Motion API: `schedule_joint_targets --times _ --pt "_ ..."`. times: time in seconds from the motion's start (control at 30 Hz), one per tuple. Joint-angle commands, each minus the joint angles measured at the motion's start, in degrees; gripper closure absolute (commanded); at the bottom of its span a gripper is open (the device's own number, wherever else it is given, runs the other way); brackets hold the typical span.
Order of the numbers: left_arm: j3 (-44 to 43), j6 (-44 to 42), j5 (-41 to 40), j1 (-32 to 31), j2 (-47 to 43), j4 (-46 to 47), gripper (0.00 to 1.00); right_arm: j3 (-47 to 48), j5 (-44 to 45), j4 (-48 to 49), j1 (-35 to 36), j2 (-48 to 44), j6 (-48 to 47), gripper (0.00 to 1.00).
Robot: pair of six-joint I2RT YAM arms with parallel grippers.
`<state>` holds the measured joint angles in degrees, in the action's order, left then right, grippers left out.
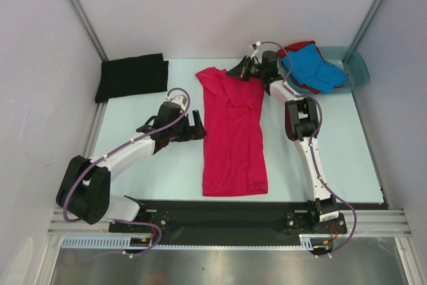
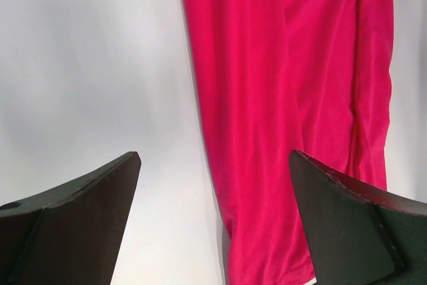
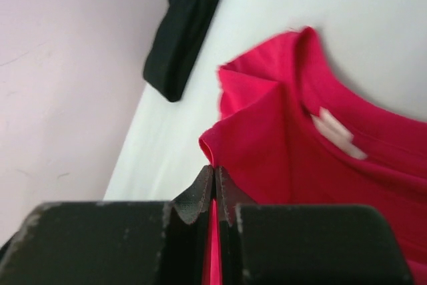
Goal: Fold and stack the t-shirts
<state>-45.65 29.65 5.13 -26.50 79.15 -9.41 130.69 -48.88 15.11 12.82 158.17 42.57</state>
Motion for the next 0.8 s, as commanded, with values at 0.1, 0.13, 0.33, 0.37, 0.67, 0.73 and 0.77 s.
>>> schedule_joint_targets --times 0.1,0.13,0.33,0.37,0.67,0.73,0.77 --pt "2.1 1.0 -0.9 0.0 -5.0 0.0 0.0 4.0 -4.5 6.9 1.0 -4.6 4.7 0.96" --pt "2.3 0.9 -1.0 0.0 -5.1 -0.1 0.0 4.0 -4.7 8.5 0.9 -4.7 6.1 0.96" --pt "3.3 1.2 -1.3 0.0 -6.0 -0.2 0.0 1.9 -5.3 12.9 0.7 -6.4 8.9 0.96" --pt "3.4 1.2 -1.4 0.0 -6.2 -0.1 0.0 1.5 -5.3 13.0 0.7 -6.6 9.2 0.96" --pt "4.3 1.5 -1.3 0.0 -6.4 0.2 0.0 4.5 -5.1 13.6 1.4 -7.3 12.0 0.96" --pt "4.5 1.5 -1.3 0.1 -6.6 -0.2 0.0 4.0 -4.6 13.0 1.9 -7.9 11.6 0.96" --pt "4.6 1.5 -1.3 0.1 -6.8 -0.2 0.0 3.8 -4.3 12.8 2.1 -8.4 11.4 0.96"
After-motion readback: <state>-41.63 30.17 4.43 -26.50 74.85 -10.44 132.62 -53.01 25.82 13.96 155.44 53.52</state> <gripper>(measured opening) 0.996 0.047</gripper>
